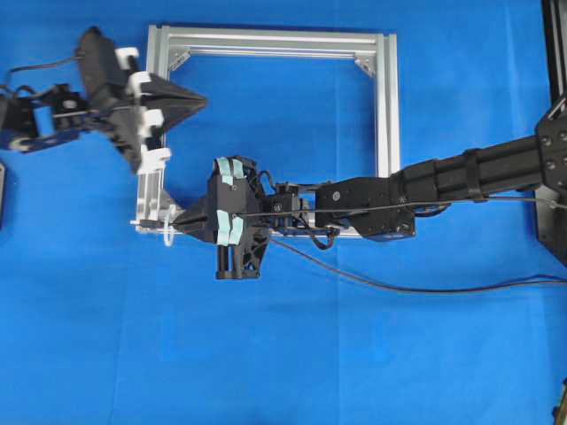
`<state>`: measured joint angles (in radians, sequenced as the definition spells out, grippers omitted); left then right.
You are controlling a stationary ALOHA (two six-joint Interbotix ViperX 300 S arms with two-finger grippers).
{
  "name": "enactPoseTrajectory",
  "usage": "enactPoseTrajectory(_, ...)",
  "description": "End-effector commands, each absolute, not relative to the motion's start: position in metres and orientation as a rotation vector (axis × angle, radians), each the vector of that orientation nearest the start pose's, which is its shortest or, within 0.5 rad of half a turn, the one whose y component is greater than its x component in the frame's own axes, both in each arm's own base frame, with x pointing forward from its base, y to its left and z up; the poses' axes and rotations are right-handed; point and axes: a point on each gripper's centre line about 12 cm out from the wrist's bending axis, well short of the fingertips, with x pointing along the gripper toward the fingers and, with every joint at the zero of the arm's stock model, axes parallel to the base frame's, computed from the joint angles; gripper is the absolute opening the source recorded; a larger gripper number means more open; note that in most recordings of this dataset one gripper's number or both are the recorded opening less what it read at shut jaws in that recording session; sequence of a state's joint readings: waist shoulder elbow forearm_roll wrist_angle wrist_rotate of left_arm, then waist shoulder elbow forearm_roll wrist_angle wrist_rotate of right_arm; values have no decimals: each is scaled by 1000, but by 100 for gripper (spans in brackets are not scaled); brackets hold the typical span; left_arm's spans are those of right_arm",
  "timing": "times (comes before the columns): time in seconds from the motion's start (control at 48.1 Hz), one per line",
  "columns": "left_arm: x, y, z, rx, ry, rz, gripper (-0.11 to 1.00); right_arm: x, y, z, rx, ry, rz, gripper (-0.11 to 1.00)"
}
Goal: Insert the wire through the string loop located on the left side.
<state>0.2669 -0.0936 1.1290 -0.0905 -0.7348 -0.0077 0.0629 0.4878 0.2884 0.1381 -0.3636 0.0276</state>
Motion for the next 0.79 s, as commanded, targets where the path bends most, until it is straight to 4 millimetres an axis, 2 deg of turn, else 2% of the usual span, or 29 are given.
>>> enactPoseTrajectory(0.0,271,82,145,-101,267,335,0,519,26,124,134,372,-17,-4)
enactPoseTrajectory(0.166,245,75,140,-103,286,335,0,520,25,124,135,371,-18,-4)
enactPoseTrajectory(0.374,226,69,138,-105,296,335,0,520,26,124,136,371,-17,-4)
enactPoseTrajectory(0.623,222,67,135,-117,346,329,0,519,28,124,137,373,-15,-4)
enactPoseTrajectory(0.769,229,48,136,-104,359,244,0,519,28,124,135,373,-14,-4)
